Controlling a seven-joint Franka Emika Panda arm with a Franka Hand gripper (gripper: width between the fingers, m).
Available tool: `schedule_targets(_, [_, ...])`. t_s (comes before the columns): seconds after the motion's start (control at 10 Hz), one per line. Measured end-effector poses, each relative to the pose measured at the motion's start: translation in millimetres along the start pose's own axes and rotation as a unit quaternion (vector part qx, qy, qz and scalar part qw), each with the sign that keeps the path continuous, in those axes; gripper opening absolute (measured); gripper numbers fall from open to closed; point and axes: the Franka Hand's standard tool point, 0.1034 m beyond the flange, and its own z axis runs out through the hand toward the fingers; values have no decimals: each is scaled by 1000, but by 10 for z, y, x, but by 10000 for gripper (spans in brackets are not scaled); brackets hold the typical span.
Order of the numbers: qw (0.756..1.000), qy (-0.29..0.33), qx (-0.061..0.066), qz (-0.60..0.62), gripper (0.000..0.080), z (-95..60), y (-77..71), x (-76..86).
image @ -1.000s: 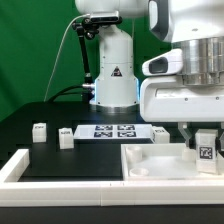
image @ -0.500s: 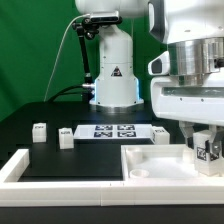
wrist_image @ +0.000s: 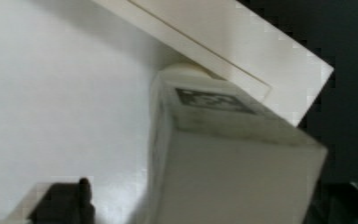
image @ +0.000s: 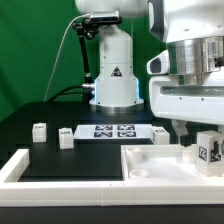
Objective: Assemble one leg
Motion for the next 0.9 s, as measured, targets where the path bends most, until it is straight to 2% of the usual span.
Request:
schedule_targets(0.2, [995,0,0,-101,644,-3,-7,-6])
schedule_targets(0.4, [978,0,-1,-208,648,-2,-7,-7])
schedule_targets(0.9, [910,0,-1,-415,648,-1,-5,-7])
